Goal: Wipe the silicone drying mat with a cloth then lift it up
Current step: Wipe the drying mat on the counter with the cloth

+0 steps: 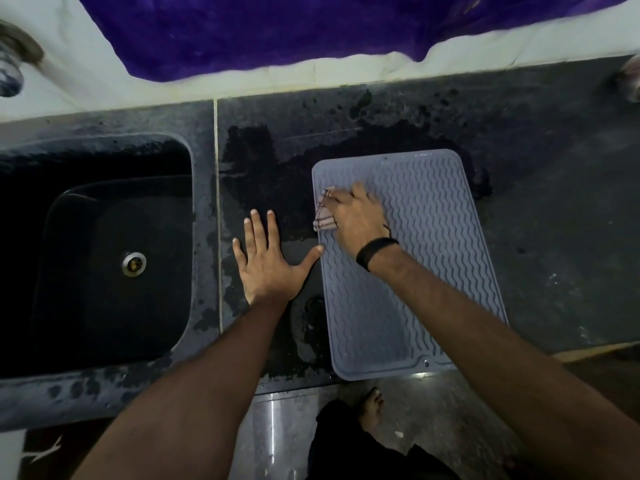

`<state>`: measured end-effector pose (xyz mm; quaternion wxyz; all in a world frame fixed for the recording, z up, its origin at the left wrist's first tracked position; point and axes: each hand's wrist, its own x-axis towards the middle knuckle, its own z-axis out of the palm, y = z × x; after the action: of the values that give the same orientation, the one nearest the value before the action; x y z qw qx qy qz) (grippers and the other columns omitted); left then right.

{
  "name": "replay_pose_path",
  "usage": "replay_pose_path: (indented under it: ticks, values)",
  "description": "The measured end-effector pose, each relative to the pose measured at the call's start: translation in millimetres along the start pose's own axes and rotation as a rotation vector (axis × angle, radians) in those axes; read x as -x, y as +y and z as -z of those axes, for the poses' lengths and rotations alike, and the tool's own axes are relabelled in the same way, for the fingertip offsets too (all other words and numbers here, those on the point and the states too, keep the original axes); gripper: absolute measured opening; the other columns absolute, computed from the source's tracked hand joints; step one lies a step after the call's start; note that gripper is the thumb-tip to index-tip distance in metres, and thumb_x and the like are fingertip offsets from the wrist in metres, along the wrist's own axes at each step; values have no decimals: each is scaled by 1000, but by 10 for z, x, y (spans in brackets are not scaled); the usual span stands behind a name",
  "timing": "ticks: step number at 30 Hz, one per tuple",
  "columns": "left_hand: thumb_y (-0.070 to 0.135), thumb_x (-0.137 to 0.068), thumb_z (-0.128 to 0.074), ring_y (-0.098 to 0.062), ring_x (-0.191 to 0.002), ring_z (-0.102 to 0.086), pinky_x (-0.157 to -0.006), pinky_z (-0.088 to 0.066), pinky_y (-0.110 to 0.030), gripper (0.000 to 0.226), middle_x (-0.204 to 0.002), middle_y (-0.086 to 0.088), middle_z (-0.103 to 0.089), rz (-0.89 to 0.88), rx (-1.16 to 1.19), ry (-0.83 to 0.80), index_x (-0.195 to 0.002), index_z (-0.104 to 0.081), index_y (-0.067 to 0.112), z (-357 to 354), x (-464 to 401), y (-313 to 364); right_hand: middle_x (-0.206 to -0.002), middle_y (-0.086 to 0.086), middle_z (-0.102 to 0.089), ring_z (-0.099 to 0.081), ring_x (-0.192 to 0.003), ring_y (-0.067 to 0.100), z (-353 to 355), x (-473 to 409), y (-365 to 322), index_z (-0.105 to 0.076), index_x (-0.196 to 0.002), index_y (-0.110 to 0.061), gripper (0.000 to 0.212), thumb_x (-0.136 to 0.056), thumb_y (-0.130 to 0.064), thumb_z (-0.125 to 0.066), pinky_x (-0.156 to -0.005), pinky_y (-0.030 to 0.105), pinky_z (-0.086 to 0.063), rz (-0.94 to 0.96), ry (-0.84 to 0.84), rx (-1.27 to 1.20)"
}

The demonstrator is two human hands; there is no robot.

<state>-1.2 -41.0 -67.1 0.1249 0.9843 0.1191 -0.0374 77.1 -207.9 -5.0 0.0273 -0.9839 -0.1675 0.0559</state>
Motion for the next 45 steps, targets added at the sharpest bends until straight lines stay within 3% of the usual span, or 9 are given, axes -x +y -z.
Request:
replay_pose_path:
  ticks: [6, 11, 14, 18, 23, 29, 37, 41, 45]
  values:
    - [103, -74, -14, -21, -159, 9, -128, 2, -53, 122, -173, -4, 8, 1, 15, -21, -166, 2, 23, 47, -24, 17, -135, 0, -56, -40, -122, 29, 293, -331, 211, -55, -131, -21, 57, -77, -9, -65, -94, 42, -40, -98, 107, -83]
    - [103, -74, -14, -20, -159, 10, -128, 3, -52, 122, -173, -3, 9, 9, 1, -23, -166, 3, 24, 49, -14, 18, -127, 8, -57, -36, -128, 30, 280, -607, 13, -59, -125, -12, 35, -91, -10, -50, -95, 42, -39, -244, -38, -1]
    - [103, -73, -12, -20, -159, 11, -128, 3, -52, 123, -173, -3, 10, 17, -13, -34, -166, 4, 24, 60, -25, 28, -131, 8, -54, -35, -129, 28, 201, -549, -208, -57, -125, -13, 35, -92, -10, -44, -98, 40, -36, -176, -39, 11]
    - [102, -73, -10, -20, -159, 11, -128, 3, -52, 122, -172, -3, 11, 14, -21, -43, -166, 4, 24, 77, -7, 33, -134, 6, -54, -35, -129, 29, 191, -410, -202, -56, -130, -17, 41, -89, -13, -51, -99, 41, -35, -70, -14, 3]
    - [102, -75, -17, -20, -158, 13, -128, 4, -51, 121, -172, -3, 12, 11, -5, -48, -165, 5, 24, 100, 4, 48, -133, 3, -55, -36, -126, 30, 279, -546, 43, -57, -129, -20, 48, -83, -11, -60, -93, 40, -37, -152, 89, -84]
    - [103, -74, -14, -20, -159, 11, -128, 2, -52, 122, -173, -3, 10, 14, -13, -35, -166, 4, 24, 81, -7, 45, -138, 8, -49, -37, -127, 31, 137, -573, -106, -55, -131, -15, 43, -89, -9, -48, -97, 43, -38, -60, 10, -1]
    - [101, -76, -17, -20, -159, 9, -128, 2, -52, 120, -173, -3, 8, 9, -10, -14, -166, 2, 24, 35, -13, 21, -147, 6, -41, -35, -127, 30, 27, 75, -87, -48, -138, -20, 55, -84, -17, -57, -99, 45, -34, 47, -41, 24]
    - [102, -76, -18, -20, -159, 9, -128, 3, -52, 121, -173, -4, 8, 10, -12, -18, -166, 2, 23, 43, -13, 26, -139, 2, -52, -37, -126, 29, 221, -176, -18, -54, -132, -22, 53, -81, -10, -60, -96, 41, -35, 7, 68, -31]
    - [103, -75, -16, -19, -159, 11, -128, 4, -51, 122, -173, -3, 10, 16, -10, -31, -165, 4, 25, 55, -27, 33, -142, 4, -49, -34, -130, 33, 343, -642, -46, -55, -133, -19, 53, -83, -3, -56, -100, 45, -35, -54, 105, -25]
